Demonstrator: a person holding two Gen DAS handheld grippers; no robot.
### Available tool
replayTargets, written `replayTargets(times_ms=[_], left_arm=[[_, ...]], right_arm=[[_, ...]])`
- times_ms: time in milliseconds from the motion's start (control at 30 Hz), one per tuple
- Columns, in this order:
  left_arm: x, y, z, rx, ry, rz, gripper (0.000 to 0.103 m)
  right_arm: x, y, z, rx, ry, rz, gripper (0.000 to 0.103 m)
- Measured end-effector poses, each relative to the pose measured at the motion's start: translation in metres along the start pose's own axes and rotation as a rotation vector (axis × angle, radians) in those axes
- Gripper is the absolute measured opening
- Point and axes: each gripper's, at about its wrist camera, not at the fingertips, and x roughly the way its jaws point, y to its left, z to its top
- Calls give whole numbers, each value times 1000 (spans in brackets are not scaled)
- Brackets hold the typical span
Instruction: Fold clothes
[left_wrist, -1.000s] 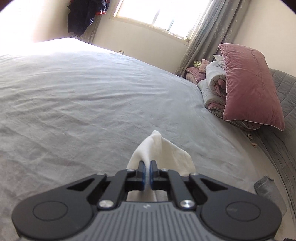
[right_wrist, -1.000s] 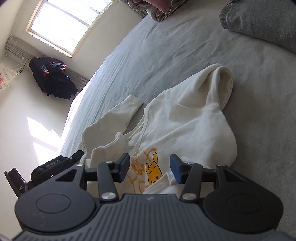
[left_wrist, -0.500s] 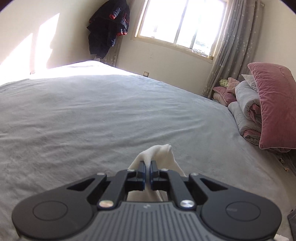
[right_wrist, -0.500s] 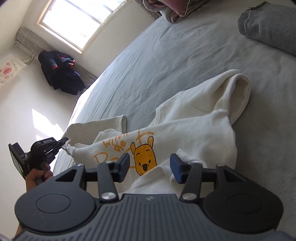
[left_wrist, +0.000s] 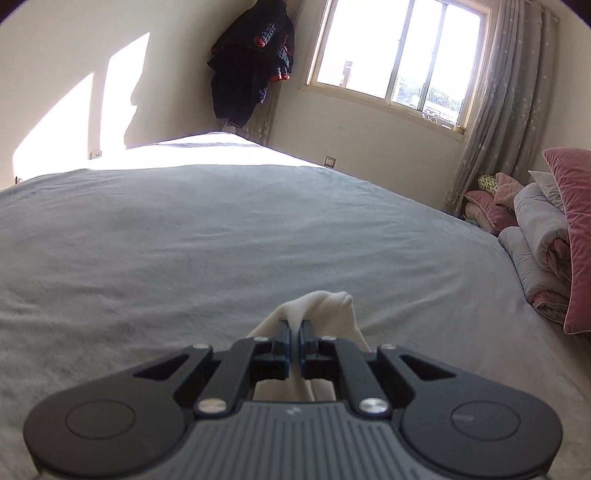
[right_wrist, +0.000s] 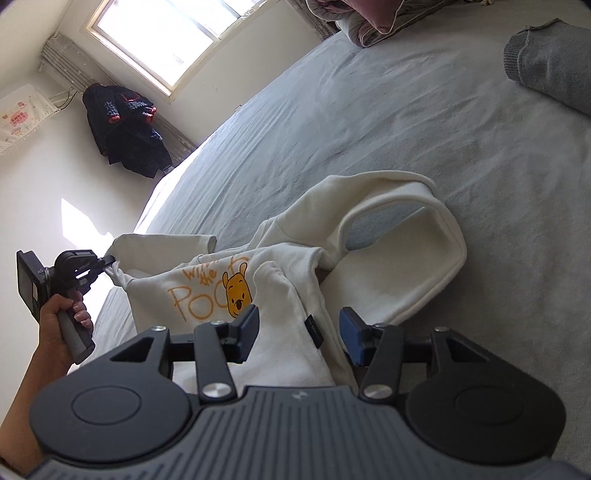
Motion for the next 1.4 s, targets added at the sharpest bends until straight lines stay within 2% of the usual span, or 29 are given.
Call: replayTargets(times_ms=[100,133,167,267,467,633,767,967,1233,1333,1400], left_arm=[[3,1,-9,13,38,-4,6],[3,2,-12,15,54,-12,10],[2,4,-15,17,71,-20,19],[1,7,-24,22,119,-44,35],[-15,13,-49,28,225,-82,51],[-41,17,-73,46,321,-129,54],[-67,29,-86,-46,351,-203,56],[-101,33,-110,-68,383,-233,56],[-127,37,-148,-102,386,-266,56],[-130,41,-162,-116,354,-281,54],[-130,48,-169,-131,319,-305,49]], right_arm=[[2,3,-1,-18,8,4,53],[3,4,-1,-24,11,5,53],[4,6,-1,-30,14,6,53],[6,10,-2,-45,23,9,53],[4,13,-3,-53,26,3,53],[-1,14,-5,-48,25,-4,53],[-3,16,-5,-42,24,-8,53],[-5,18,-7,-39,19,-5,53],[-1,22,-9,-50,3,5,53],[2,26,-8,-84,-21,23,53],[6,28,-7,-117,-44,28,52]])
